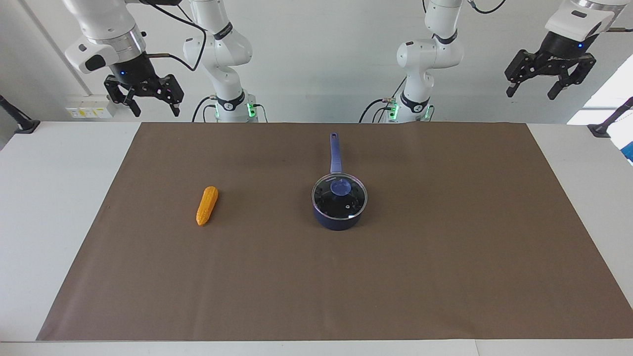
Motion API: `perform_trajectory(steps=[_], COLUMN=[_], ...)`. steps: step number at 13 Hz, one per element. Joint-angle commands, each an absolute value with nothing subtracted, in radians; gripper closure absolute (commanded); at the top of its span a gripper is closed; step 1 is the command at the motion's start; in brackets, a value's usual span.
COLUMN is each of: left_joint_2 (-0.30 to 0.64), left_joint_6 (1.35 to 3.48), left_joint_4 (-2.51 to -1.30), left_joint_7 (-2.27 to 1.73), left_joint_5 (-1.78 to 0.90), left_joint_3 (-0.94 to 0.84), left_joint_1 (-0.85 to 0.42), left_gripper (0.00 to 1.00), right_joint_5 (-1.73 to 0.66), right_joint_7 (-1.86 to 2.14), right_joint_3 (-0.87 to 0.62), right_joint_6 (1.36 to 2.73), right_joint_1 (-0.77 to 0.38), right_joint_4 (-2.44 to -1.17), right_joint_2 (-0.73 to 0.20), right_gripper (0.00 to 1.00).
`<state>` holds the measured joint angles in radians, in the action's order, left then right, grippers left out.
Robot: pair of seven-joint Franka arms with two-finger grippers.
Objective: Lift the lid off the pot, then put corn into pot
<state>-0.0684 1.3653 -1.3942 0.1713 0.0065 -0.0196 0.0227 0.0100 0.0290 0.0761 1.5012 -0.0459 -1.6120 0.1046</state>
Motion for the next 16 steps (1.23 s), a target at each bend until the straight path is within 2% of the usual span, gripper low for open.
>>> perform_trajectory(steps=[1, 16], left_joint_2=[-0.084, -0.087], left_joint_6=[1.342, 1.344], left_joint_4=[-1.402, -1.407], left_joint_7=[0.169, 0.166], left_joint_5=[0.023, 0.014], left_joint_3=[-0.031, -0.032], left_joint_1=[0.031, 0.031], left_gripper=[0.00, 0.00], right_joint_5=[0.003, 0.005], right_joint_7=[0.041, 0.046], right_joint_3=[0.074, 0.075], right_joint_6=[1.505, 1.496], right_joint_1=[-0.037, -0.031], right_joint_4=[-1.631, -1.629], right_joint_2=[0.123, 0.123], right_gripper=[0.00, 0.00])
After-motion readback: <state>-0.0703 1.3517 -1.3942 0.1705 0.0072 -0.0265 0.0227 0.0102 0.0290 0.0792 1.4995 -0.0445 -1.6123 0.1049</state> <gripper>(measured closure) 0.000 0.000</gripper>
